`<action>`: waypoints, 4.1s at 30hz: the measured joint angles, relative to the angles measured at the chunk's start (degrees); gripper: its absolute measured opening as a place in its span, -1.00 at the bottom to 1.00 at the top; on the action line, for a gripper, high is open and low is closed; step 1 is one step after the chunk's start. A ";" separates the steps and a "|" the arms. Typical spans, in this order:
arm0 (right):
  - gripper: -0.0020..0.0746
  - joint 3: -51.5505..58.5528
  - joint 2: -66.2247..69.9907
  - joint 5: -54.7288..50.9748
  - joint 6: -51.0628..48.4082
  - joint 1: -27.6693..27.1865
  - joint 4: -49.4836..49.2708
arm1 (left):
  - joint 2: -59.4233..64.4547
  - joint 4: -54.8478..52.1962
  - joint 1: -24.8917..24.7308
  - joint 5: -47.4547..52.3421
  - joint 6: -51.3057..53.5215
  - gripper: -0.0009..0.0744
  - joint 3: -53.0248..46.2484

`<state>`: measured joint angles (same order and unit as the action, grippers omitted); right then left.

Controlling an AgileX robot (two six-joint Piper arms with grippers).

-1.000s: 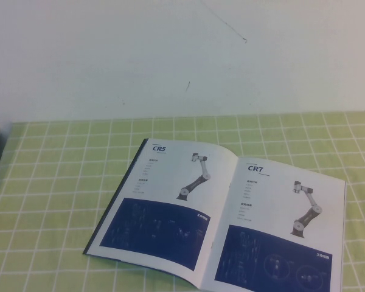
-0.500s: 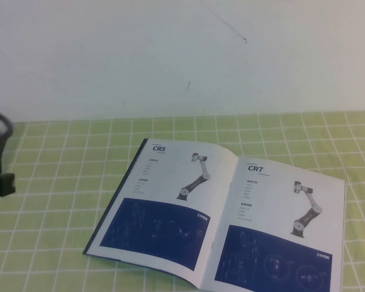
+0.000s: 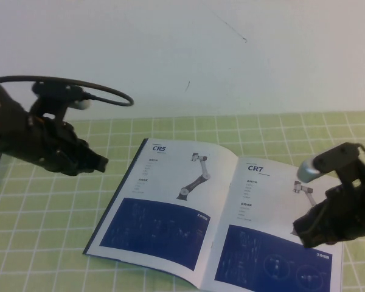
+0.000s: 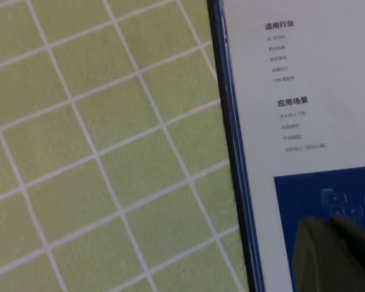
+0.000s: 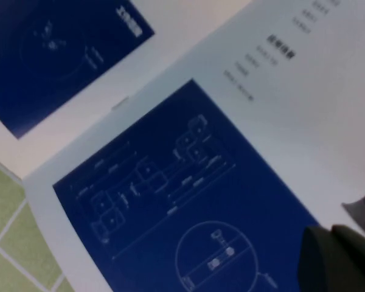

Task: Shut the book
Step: 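Close the open booklet and leave it lying on the table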

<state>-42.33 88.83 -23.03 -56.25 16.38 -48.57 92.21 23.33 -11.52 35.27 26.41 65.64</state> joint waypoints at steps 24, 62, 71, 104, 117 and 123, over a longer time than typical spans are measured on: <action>-0.95 -1.30 14.35 1.79 0.59 2.27 -1.54 | 23.01 -9.44 -2.87 -0.40 -8.00 -0.98 9.83; -0.95 -1.63 14.47 0.98 1.03 2.27 -1.54 | 26.87 -42.78 -13.94 8.44 -31.67 -0.99 20.49; -0.95 -1.63 14.47 0.98 1.49 2.27 -1.54 | 28.45 -33.32 -10.55 9.39 -28.81 -0.99 20.49; -0.95 -0.87 11.44 2.47 1.49 2.14 2.32 | 30.63 49.10 -10.17 27.27 20.91 -0.99 20.52; -0.95 -2.33 -13.16 -19.68 35.10 0.39 54.79 | 22.81 46.79 -10.30 29.91 25.48 -0.99 20.52; -0.95 -2.46 -27.80 -28.93 49.26 0.11 70.83 | 12.12 26.72 -10.30 22.03 18.88 -0.99 20.39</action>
<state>-44.80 61.03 -51.96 -6.99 16.50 22.26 104.33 50.04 -21.82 57.30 45.30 86.03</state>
